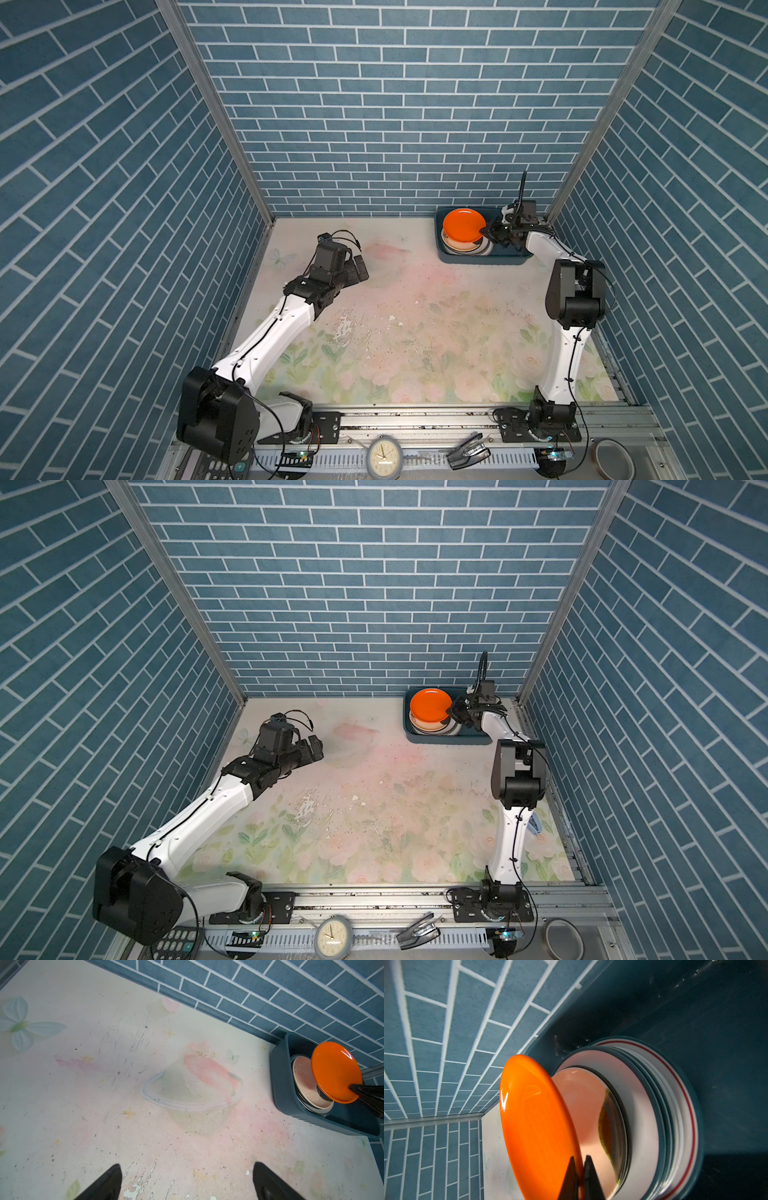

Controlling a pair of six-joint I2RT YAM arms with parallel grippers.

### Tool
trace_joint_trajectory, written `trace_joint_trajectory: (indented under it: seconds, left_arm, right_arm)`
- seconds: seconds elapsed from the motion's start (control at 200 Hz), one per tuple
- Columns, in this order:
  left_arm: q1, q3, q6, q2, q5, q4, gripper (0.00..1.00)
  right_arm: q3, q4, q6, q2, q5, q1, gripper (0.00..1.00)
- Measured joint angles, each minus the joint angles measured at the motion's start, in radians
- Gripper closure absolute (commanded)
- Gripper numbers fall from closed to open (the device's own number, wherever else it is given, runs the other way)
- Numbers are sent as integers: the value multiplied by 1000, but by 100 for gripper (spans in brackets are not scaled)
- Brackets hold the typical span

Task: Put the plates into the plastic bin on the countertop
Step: 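Carry the orange plate into the bin with right gripper while left gripper withdraws, then open the right gripper and release the orange plate onto the stack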

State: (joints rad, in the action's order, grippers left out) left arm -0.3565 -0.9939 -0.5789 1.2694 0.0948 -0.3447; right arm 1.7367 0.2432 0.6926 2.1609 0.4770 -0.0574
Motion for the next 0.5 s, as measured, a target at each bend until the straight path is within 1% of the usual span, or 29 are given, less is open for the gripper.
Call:
trace_joint_trajectory:
  seconds: [0.045, 0.095, 0.11, 0.135, 0.175, 0.24, 0.27, 0.335, 0.345, 0.355, 0.5]
  left_arm:
    - [3, 0, 4, 0, 2, -2, 0]
    - [9, -2, 11, 0, 3, -7, 1]
    - [11, -3, 13, 0, 4, -10, 0]
    - [14, -5, 16, 0, 6, -14, 1]
    - [21, -8, 21, 0, 8, -22, 0]
    - [36, -12, 30, -2, 11, -27, 0]
    - [44, -12, 33, -4, 11, -29, 1]
    - [60, -11, 37, -11, 14, -34, 0]
    - [63, -11, 38, -13, 15, -34, 0]
    - [66, -11, 38, -14, 16, -35, 0]
    - [102, -10, 40, -41, 16, -34, 1]
  right_arm:
    - [5, 11, -10, 5, 1, -3, 74]
    - [9, 19, -16, 10, 3, -7, 67]
    - [10, 21, -21, 11, 3, -8, 64]
    - [10, 25, -21, 13, 5, -10, 54]
    - [10, 30, -25, 14, 7, -12, 44]
    - [10, 37, -31, 14, 8, -14, 40]
    - [11, 40, -37, 14, 8, -14, 32]
    - [11, 50, -48, 14, 4, -16, 27]
    - [11, 51, -50, 13, 2, -16, 24]
    - [10, 54, -50, 11, -2, -16, 22]
    - [-40, 79, -74, -52, -41, -18, 20]
